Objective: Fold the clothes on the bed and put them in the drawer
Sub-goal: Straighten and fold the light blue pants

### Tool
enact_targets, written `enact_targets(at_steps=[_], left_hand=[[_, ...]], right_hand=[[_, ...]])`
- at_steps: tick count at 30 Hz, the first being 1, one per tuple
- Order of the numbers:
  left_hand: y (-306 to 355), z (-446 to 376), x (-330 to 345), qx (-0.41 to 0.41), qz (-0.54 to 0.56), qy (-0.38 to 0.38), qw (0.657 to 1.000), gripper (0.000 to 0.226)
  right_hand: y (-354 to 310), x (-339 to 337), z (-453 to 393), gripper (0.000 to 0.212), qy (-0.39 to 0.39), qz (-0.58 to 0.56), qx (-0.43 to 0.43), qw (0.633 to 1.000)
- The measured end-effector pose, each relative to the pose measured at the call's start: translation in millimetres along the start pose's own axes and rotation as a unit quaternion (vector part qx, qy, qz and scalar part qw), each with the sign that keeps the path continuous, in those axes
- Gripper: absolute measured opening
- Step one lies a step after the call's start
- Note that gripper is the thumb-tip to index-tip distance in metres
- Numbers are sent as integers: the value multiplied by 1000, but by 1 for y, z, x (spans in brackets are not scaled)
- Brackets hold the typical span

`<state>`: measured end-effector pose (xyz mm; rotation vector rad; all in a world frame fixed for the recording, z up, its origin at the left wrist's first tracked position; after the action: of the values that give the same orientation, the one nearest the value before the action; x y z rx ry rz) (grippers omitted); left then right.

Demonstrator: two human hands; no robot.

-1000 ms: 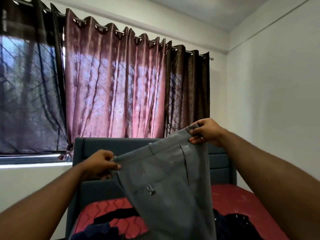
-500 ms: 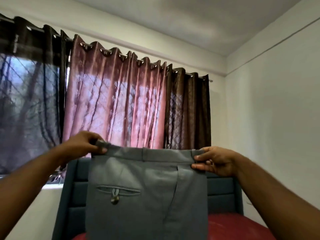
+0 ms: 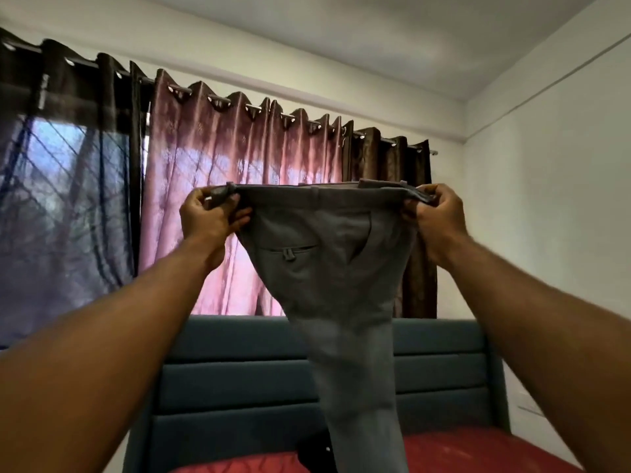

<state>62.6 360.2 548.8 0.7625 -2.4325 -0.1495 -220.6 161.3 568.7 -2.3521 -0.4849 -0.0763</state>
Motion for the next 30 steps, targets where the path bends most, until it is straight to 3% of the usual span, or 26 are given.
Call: enact_targets(at_steps=[3, 6, 12, 19, 21, 23, 26, 30], left_hand=[[8, 21, -3, -7, -17, -29, 999, 13], [28, 35, -5, 1, -74, -67, 995, 11], [78, 20, 8, -11, -132, -70, 989, 9], [90, -2, 8, -59, -155, -71, 984, 9], [80, -4, 5, -127, -183, -108, 969, 12], [63, 3, 1, -217, -250, -144, 933, 7], [25, 15, 0, -260, -296, -137, 909, 14], [-8, 8, 17, -130, -184, -45, 973, 11]], right_hand=[[-7, -20, 18, 24, -1, -12, 23, 1000], [-19, -37, 30, 16, 30, 48, 35, 998], [-74, -37, 31, 16, 54, 83, 67, 993], [-93, -39, 25, 14, -114, 71, 221, 966], [-79, -44, 18, 10, -132, 84, 287, 945], [-55, -43, 17, 4, -149, 110, 328, 927], [-7, -33, 15, 9, -122, 104, 301, 940], [25, -24, 5, 18, -42, -7, 176, 983]])
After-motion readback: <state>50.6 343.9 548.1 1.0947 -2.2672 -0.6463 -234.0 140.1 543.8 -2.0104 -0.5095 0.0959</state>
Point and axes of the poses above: each hand's wrist, its own z-axis away from the middle knuckle, its own x-axis out of the palm, y = z × x, the point moved 3 cm from there along -z, towards the middle knuckle, and after that the axes turned 13 degrees about x, right-handed, at the moved point
